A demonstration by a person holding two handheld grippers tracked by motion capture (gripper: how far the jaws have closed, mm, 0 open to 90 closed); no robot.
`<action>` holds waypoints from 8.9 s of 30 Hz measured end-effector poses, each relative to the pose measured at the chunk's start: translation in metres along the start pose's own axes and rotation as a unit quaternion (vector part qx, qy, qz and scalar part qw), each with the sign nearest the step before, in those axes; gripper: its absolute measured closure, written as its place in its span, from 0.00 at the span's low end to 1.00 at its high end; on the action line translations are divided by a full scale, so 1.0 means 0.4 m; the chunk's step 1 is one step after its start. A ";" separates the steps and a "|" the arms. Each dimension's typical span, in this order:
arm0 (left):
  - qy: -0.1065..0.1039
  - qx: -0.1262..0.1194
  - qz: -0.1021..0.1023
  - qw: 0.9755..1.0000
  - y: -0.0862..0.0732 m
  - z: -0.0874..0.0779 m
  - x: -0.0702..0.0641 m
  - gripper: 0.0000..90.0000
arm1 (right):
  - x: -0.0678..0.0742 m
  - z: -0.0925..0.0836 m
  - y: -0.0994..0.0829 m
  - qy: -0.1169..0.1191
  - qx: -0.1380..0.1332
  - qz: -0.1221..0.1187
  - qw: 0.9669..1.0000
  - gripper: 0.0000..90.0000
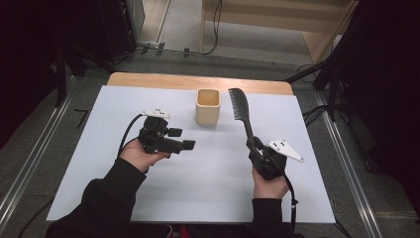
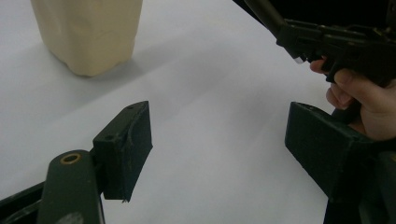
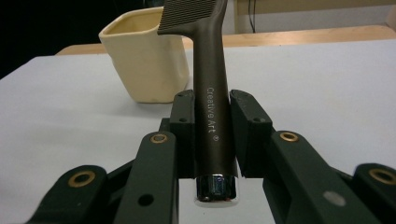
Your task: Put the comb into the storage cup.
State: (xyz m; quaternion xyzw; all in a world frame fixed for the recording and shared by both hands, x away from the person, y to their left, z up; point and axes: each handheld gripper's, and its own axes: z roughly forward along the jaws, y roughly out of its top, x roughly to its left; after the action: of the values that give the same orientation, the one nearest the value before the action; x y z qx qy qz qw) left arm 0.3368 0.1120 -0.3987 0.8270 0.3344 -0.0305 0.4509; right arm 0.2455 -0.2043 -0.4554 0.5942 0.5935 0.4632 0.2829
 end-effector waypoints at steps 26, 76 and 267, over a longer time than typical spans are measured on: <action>0.001 0.001 0.000 1.000 0.086 0.088 -0.050 0.28 | 0.037 0.012 -0.040 0.003 -0.030 0.022 0.999 0.78; 0.018 -0.021 -0.017 0.999 0.146 0.237 -0.112 0.32 | 0.074 0.028 -0.046 0.009 -0.053 0.033 0.998 0.78; -0.004 -0.064 -0.023 0.998 0.172 0.156 0.014 0.81 | -0.012 0.047 -0.028 0.265 0.182 -0.159 0.934 0.29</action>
State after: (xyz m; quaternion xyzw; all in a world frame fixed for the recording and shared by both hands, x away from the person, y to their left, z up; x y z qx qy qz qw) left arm 0.3967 0.0417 -0.3876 0.7885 0.3528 -0.0222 0.5032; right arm 0.2578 -0.2035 -0.4742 0.3890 0.8077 0.4371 0.0726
